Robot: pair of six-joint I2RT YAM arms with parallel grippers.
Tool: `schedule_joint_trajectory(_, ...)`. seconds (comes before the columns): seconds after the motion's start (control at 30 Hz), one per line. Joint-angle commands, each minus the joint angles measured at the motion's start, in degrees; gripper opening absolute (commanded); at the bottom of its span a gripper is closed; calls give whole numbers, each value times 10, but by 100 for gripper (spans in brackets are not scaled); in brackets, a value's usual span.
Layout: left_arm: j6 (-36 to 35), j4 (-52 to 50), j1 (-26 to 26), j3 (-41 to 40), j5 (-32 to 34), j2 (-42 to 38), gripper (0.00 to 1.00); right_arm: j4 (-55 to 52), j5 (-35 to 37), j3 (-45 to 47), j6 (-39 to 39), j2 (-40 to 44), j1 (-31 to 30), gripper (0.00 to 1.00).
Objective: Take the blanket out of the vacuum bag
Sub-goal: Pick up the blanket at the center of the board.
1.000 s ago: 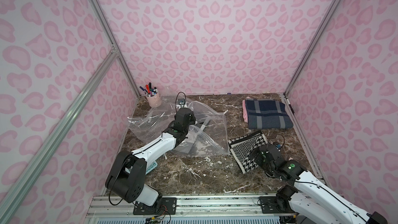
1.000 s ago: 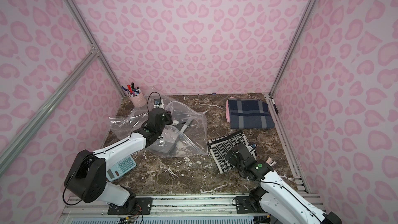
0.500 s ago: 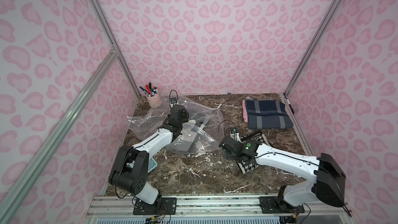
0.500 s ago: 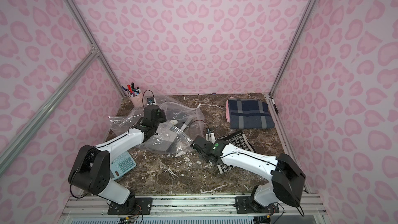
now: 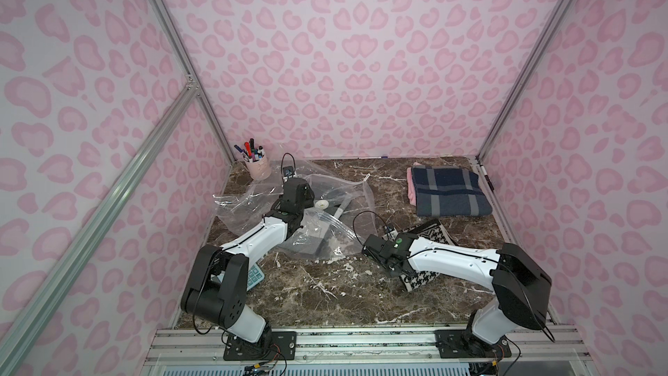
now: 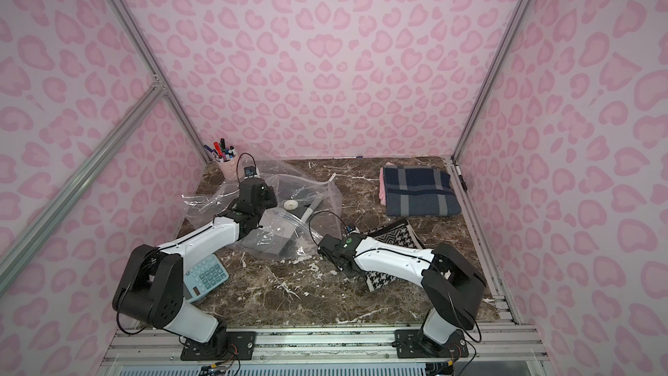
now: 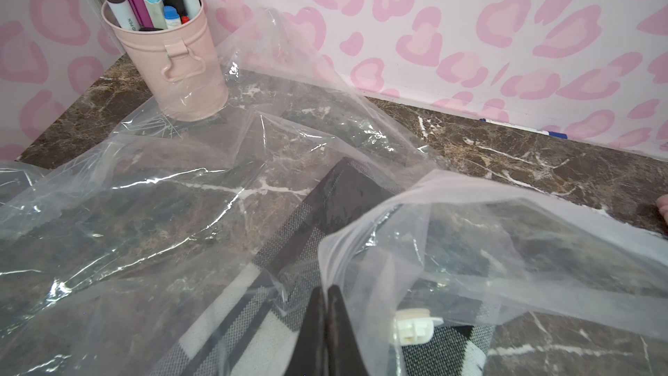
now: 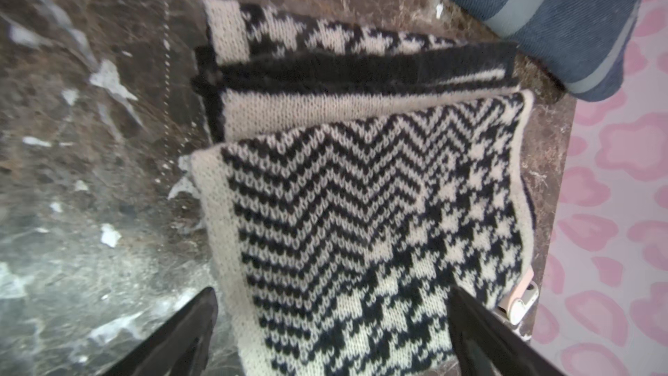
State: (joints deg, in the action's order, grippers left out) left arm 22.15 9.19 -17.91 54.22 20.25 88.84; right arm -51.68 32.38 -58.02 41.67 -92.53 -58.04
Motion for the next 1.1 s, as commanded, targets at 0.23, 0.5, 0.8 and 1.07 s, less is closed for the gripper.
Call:
schedule_joint_trajectory(0.23, 2, -5, 1, -7, 0, -11, 4, 124, -89, 71, -101, 44, 59, 99)
schedule_joint_trajectory(0.5, -1, -6, 2, -6, -1, -16, 4, 146, -107, 75, -125, 40, 70, 99)
schedule_joint_trajectory(0.8, -1, -3, 2, -5, -11, -11, 4, 167, -96, 87, -127, 24, 78, 99)
schedule_joint_trajectory(1.07, -3, -1, 2, -2, -24, -12, 4, 191, -95, 79, -154, 3, 103, 99)
